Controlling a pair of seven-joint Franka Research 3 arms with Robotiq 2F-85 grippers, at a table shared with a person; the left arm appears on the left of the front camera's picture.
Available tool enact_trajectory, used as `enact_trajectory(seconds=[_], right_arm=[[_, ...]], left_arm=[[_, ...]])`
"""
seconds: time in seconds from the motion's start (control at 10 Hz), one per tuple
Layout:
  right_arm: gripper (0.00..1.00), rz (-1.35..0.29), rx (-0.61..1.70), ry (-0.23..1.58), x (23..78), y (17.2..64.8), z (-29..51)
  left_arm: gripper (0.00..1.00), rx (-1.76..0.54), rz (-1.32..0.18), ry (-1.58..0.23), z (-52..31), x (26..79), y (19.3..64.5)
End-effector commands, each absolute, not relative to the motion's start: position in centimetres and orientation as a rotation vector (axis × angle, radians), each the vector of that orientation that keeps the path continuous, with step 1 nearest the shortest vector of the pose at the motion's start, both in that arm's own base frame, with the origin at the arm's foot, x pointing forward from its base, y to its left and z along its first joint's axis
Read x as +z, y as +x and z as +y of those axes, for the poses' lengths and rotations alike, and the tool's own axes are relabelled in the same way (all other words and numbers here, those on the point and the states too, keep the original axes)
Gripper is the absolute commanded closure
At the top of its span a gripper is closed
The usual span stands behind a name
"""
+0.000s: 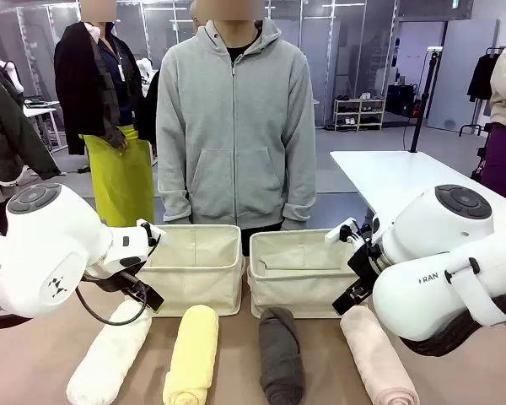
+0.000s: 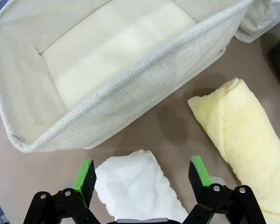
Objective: Divide the towels into two baskets.
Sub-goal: Pick up one hotel-folded towel and place it in the Fabric basket indicated by the person.
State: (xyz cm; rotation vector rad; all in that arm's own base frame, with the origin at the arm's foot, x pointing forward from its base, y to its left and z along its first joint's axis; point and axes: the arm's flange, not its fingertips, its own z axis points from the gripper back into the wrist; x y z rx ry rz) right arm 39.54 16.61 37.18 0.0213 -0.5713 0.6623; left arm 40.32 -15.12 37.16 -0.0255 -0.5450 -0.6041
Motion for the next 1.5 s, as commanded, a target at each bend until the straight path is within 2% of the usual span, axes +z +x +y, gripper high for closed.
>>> enact_trajectory(seconds=[0.0, 0.8, 0.9, 1.0, 1.2, 1.4], right_arm=[[0.0, -0.571, 0.662, 0.021, 37.2, 39.5, 16.6], [0.0, -0.571, 0.663, 0.02, 37.2, 39.6, 16.6], [0.0, -0.562, 0.666, 0.044, 38.0, 39.7, 16.3], [0.0, -0.541, 0.638, 0.147, 39.2, 39.8, 15.9], [0.0, -0.444, 0.612, 0.294, 41.1, 40.4, 14.7], [0.0, -0.36, 0.608, 0.412, 42.2, 40.8, 13.9]], left_arm=[[0.0, -0.604, -0.545, -0.026, -15.1, 37.2, 40.3], [0.0, -0.605, -0.545, -0.025, -15.2, 37.2, 40.3], [0.0, -0.619, -0.52, -0.078, -15.2, 38.1, 40.2], [0.0, -0.621, -0.5, -0.087, -15.0, 39.2, 40.2], [0.0, -0.556, -0.44, -0.23, -13.5, 41.2, 40.2], [0.0, -0.521, -0.363, -0.454, -11.5, 42.7, 40.3]])
